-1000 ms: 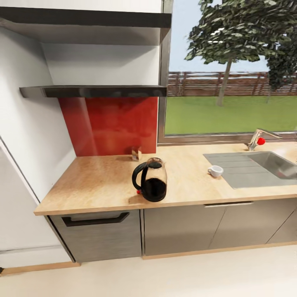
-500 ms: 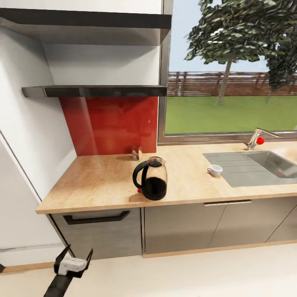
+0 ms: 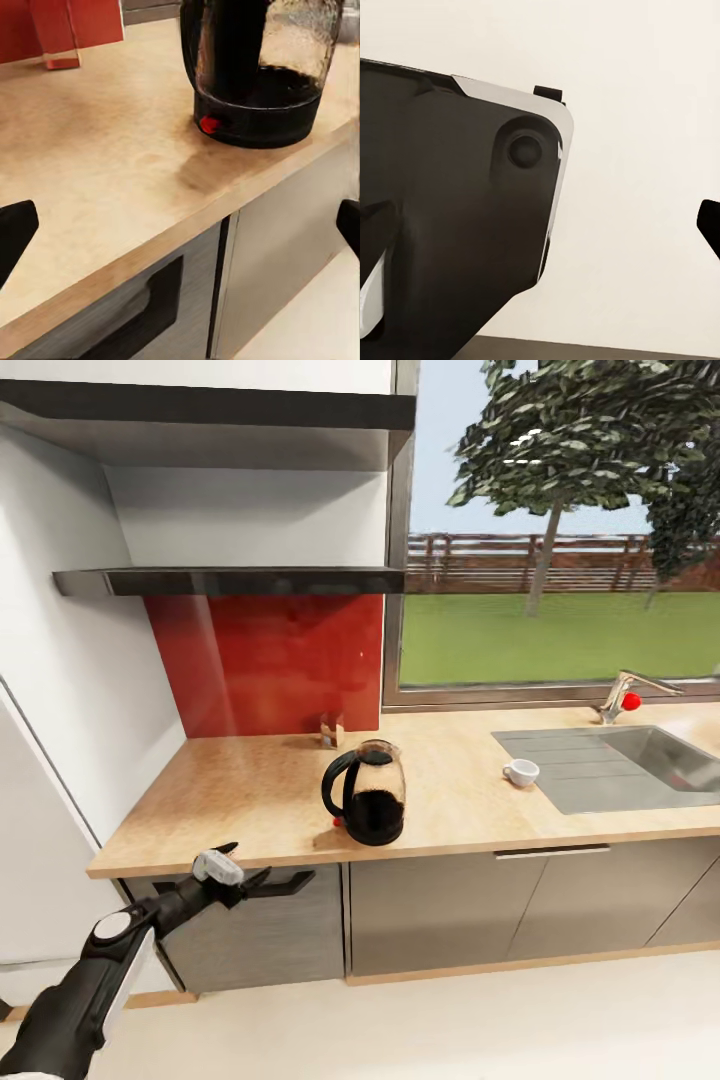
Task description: Set up a coffee station on the kitchen countertop: keep the coffee maker on the countertop, move the bottle of coffee from the kitchen shelf to the counter next to the coffee maker, place a paper coffee filter on top of the coffee maker, put the saucer next to the coffee maker with the coffee cup on the saucer, and place the electric kettle next to the coffee maker.
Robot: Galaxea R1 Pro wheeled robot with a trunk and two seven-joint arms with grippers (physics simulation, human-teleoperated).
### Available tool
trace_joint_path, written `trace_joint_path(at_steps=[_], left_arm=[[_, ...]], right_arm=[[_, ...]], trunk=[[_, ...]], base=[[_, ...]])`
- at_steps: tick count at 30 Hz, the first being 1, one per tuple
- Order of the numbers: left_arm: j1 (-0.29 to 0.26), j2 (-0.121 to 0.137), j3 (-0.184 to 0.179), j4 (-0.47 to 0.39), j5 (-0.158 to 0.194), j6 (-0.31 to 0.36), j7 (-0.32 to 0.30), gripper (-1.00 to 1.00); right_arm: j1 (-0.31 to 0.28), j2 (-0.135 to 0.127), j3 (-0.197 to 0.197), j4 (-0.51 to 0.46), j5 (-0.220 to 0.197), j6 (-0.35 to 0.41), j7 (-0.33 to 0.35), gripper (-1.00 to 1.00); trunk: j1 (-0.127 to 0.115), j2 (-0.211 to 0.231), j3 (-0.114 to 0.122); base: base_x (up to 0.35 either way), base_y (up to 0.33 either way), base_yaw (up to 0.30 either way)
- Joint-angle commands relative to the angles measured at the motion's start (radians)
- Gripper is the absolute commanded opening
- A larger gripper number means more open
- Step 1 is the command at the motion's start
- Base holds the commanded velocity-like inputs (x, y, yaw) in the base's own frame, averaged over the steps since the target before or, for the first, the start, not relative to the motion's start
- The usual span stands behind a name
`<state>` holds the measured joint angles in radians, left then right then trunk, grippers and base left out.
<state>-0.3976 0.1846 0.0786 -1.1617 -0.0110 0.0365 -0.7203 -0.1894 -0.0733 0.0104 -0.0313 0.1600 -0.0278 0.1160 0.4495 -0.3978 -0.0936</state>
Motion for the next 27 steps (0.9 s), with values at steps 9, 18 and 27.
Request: trace_joint_path(at_steps=[9,18,27], left_arm=[[-0.255,0.043,0.01,0.017,-0.001,0.28,-0.242,1.0],[-0.36,0.07,0.001,0.125,-0.003,0.324,-0.271,1.0],[-0.353,0.076,-0.002,0.143,-0.041,0.316,-0.275,1.0]], right_arm=[[-0.001,0.0,0.0,0.001,0.007,-0.002,0.004,1.0],[-0.001,0.001,0.002,0.0,0.009,-0.001,0.005,1.0],[-0.001,0.024,0.002,-0.001,0.01,-0.001,0.005,1.0]], trunk=[[0.001,-0.002,-0.002],[0.001,-0.002,-0.002],[0.001,-0.002,-0.002]], base=[[0.0,0.0,0.0],[0.0,0.0,0.0],[0.005,0.0,0.0]])
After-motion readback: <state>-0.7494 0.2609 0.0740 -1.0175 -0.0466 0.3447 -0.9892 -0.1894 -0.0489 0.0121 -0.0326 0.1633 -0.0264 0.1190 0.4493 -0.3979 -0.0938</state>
